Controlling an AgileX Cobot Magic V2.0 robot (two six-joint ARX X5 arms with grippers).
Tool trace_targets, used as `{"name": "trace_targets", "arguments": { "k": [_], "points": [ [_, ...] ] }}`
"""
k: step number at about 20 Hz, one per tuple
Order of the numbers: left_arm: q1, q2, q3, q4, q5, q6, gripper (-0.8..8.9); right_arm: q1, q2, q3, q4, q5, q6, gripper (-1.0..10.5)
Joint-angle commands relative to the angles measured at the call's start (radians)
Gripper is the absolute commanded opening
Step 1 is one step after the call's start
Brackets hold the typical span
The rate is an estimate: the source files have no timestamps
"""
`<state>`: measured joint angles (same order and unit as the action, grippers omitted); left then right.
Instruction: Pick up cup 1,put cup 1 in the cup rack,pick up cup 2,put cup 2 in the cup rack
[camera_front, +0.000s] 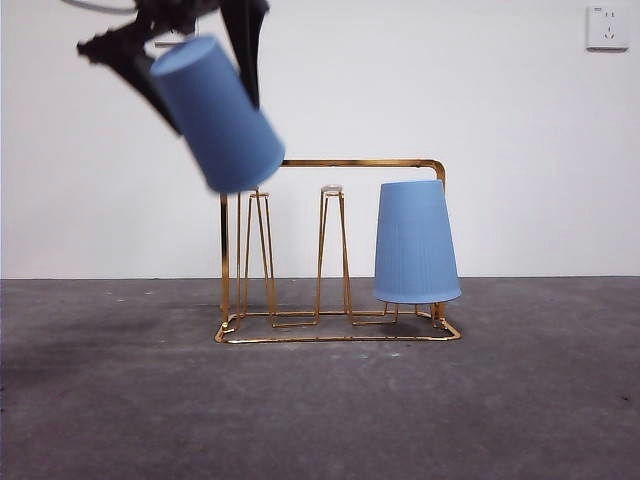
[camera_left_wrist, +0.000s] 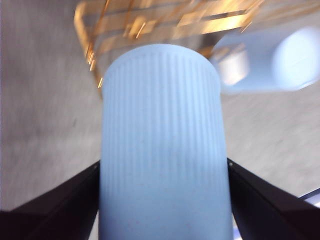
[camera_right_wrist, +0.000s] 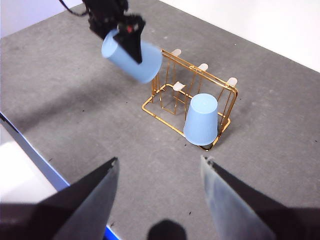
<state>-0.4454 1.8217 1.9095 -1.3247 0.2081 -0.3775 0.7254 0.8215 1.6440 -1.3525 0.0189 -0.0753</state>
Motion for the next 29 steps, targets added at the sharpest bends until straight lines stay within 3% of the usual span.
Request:
{"name": "trace_targets", "arguments": {
  "k": [1, 7, 14, 17, 26, 29],
  "points": [
    [0.000, 0.001, -0.050, -0.003, -0.035, 0.016, -0.05, 0.000, -0.002, -0.005, -0.016, 0.001, -0.008, 2.8],
    [0.004, 0.001, -0.062, -0.003, -0.105, 0.043, -0.05, 0.000, -0.002, -0.005, -0.016, 0.000, -0.007, 2.8],
    [-0.005, 0.001, -0.062, -0.003, -0.096, 0.064, -0.06, 0.000, -0.002, -0.005, -0.016, 0.000, -0.006, 2.8],
    [-0.006, 0.001, -0.060, -0.003, -0.037, 0.065, -0.06, 0.000, -0.002, -0.006, -0.016, 0.000, -0.006, 2.8],
    [-0.006, 0.001, -0.055, -0.001, -0.059, 0.064, -0.06, 0.000, -0.001, -0.006, -0.006, 0.000, -0.007, 2.8],
    [-0.006, 0.001, -0.046, 0.055, -0.026, 0.029, -0.06, 0.000, -0.001, -0.006, -0.003, 0.000, -0.007, 2.8]
  ]
}}
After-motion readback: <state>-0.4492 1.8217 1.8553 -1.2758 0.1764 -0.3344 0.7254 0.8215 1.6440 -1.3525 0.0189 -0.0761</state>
